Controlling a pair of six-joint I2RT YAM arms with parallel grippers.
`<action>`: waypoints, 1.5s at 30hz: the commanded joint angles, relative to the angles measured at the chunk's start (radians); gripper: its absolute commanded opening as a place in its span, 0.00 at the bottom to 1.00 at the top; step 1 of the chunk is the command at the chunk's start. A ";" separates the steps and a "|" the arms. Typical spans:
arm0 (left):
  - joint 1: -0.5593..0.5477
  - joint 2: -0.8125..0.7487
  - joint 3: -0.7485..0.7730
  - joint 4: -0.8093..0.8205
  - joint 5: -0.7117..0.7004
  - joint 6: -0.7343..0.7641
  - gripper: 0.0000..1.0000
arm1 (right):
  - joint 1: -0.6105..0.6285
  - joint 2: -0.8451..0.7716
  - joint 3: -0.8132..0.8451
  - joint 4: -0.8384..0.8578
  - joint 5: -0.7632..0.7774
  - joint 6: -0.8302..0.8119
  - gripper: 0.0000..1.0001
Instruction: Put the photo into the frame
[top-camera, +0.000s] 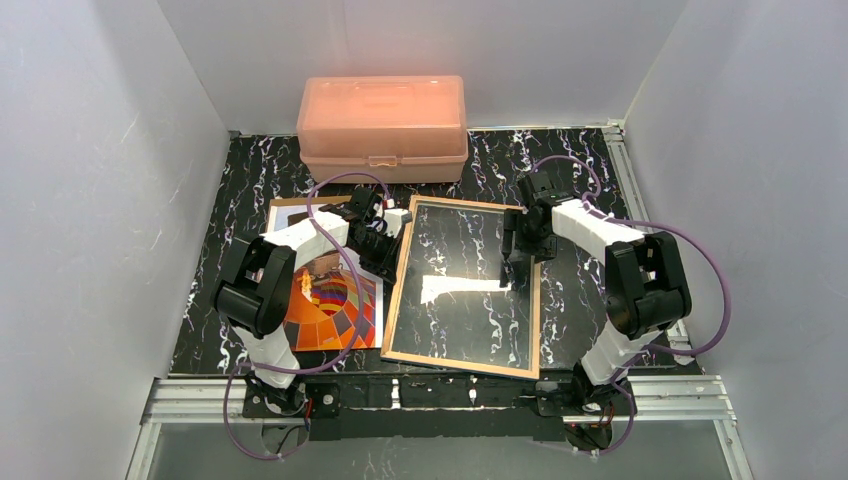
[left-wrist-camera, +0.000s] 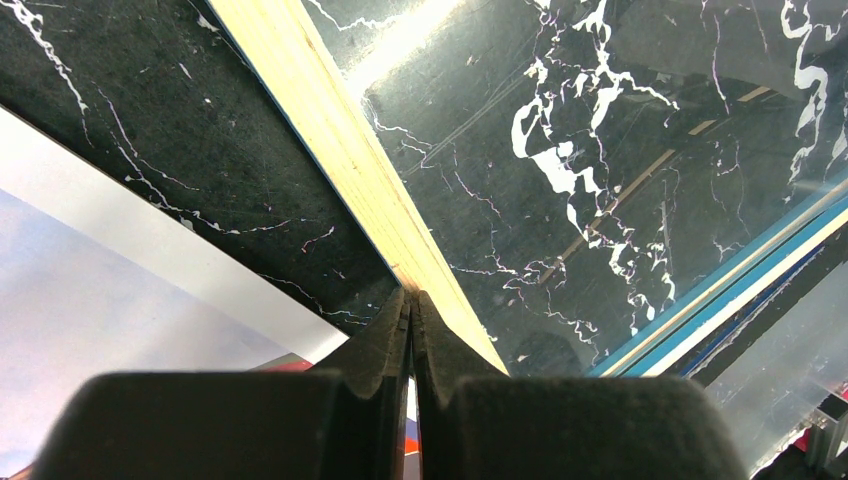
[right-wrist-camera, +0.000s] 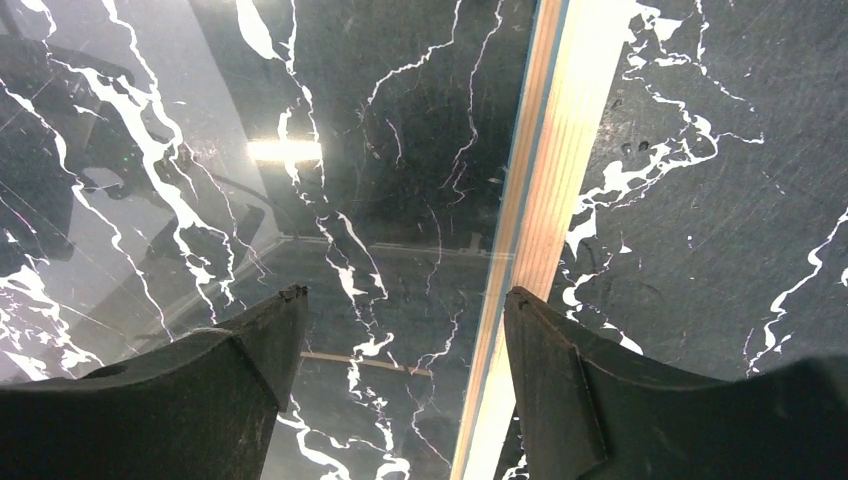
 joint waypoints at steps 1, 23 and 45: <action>0.004 0.026 -0.022 -0.013 -0.100 0.046 0.00 | 0.001 0.005 0.013 0.066 -0.092 0.018 0.78; 0.007 0.042 -0.020 -0.019 -0.084 0.038 0.00 | 0.001 -0.118 0.018 -0.055 -0.037 0.076 0.86; 0.006 0.074 -0.015 -0.012 -0.089 0.041 0.00 | 0.003 -0.120 -0.131 -0.024 -0.165 0.110 0.81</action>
